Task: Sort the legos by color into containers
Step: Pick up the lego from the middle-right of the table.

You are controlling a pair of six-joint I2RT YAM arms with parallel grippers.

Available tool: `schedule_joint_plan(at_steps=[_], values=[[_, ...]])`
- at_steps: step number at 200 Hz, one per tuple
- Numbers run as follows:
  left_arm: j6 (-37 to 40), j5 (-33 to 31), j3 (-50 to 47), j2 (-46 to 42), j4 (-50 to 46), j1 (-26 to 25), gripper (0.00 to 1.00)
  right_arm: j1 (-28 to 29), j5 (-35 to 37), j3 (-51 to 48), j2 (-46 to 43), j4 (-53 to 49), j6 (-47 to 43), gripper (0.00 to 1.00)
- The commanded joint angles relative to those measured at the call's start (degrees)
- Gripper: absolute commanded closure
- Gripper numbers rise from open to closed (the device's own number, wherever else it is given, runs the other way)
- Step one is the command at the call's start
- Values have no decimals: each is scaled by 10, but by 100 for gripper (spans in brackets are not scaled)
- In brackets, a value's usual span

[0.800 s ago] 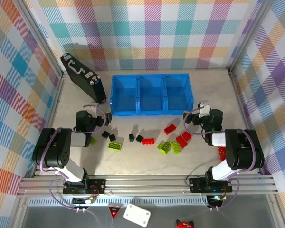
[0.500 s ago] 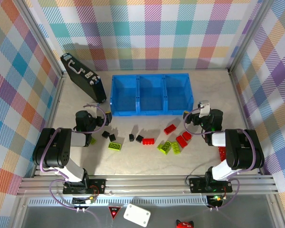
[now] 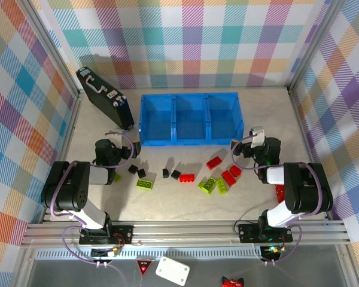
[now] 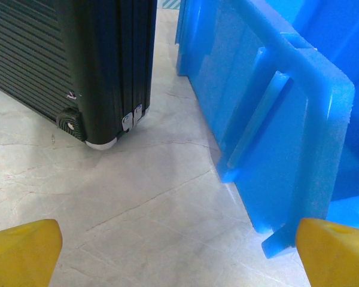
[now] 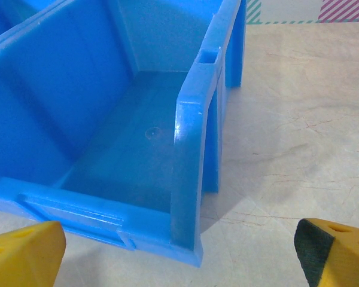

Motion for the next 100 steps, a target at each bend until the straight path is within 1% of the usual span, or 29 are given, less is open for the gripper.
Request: schedule_joint_plan(at_steps=[1, 8, 32, 43, 52, 70, 81, 100], values=[[3, -4, -5, 0, 19, 6, 0, -4, -1, 8, 1, 5, 3, 1], [-3, -18, -4, 1, 19, 6, 0, -4, -2, 7, 1, 5, 4, 1], [-3, -18, -6, -1, 20, 6, 0, -4, -1, 7, 0, 4, 3, 1], [1, -10, -8, -6, 22, 5, 0, -3, 17, 8, -5, 0, 8, 1], [2, -15, -10, -20, 16, 3, 0, -2, 30, 13, -17, -20, 11, 1], [-8, -45, -3, -69, -36, 2, 0, -2, 53, 26, -50, -71, 22, 1], [-10, -63, 7, -102, -84, -3, 0, -2, 61, 32, -68, -96, 25, 1], [-18, -99, 31, -156, -175, -16, 0, -1, 76, 50, -107, -179, 43, 1]])
